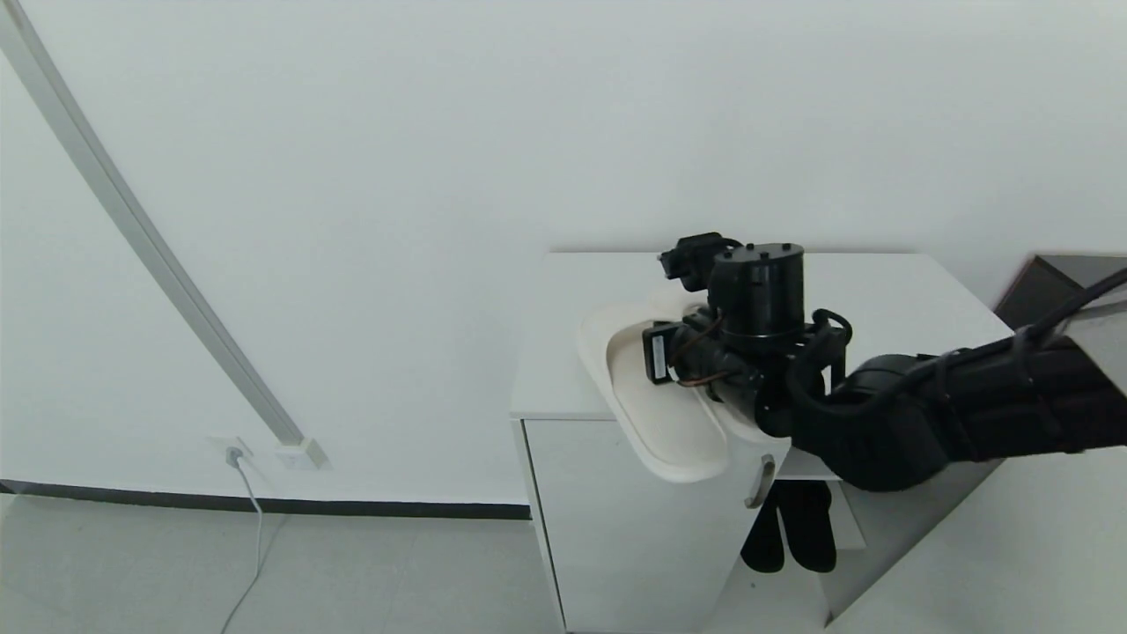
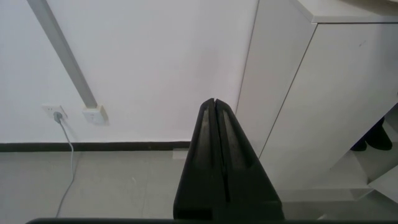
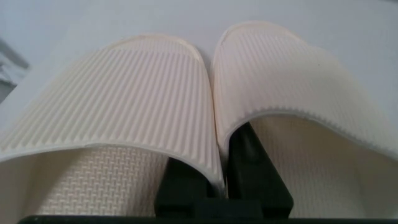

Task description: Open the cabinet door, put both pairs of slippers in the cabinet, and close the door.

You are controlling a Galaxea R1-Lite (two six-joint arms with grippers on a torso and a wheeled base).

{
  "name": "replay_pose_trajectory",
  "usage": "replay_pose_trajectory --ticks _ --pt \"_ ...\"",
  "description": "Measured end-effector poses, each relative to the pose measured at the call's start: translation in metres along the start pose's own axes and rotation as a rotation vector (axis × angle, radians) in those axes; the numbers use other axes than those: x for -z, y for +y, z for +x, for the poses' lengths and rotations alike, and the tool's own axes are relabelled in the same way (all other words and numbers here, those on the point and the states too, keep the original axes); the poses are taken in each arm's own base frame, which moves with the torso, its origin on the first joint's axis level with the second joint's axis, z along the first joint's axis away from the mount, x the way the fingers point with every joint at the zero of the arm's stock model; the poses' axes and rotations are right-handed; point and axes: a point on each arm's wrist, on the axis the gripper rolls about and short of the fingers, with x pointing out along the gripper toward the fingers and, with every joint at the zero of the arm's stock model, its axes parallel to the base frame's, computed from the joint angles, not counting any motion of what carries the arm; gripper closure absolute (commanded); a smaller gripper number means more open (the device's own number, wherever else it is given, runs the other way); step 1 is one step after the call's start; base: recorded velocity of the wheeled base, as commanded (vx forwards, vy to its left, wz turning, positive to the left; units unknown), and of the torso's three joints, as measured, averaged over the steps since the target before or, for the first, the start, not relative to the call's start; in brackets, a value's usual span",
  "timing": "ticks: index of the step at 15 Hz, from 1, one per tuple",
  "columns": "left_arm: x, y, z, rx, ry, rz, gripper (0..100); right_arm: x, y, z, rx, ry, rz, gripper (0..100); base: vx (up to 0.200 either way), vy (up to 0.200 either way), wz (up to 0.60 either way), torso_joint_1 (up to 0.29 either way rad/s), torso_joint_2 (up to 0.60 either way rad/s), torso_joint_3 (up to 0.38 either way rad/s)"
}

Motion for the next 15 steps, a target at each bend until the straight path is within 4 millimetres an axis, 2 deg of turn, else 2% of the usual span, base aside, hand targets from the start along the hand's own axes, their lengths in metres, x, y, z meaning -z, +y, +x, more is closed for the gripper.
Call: replay_pose_trajectory --ticks 5,7,10,15 --pt "0.000 0.000 0.000 -0.001 0.000 0.001 100 0.014 -0.012 -0.075 -0.118 0.061 -0.020 100 0.000 0.000 0.00 0.000 0.00 0.000" --pt "0.000 0.000 0.000 -0.001 0.000 0.001 100 0.018 -0.015 -0.095 -0.144 0.068 -0.027 100 0.000 0.000 0.00 0.000 0.00 0.000" --pt "0.000 0.000 0.000 -0.001 0.000 0.001 100 0.015 -0.017 -0.106 -0.154 0.056 -0.024 100 0.000 0.000 0.00 0.000 0.00 0.000" --pt "0.000 0.000 0.000 -0.001 0.000 0.000 100 0.017 -0.016 -0.111 -0.161 0.059 -0.027 100 0.000 0.000 0.00 0.000 0.00 0.000"
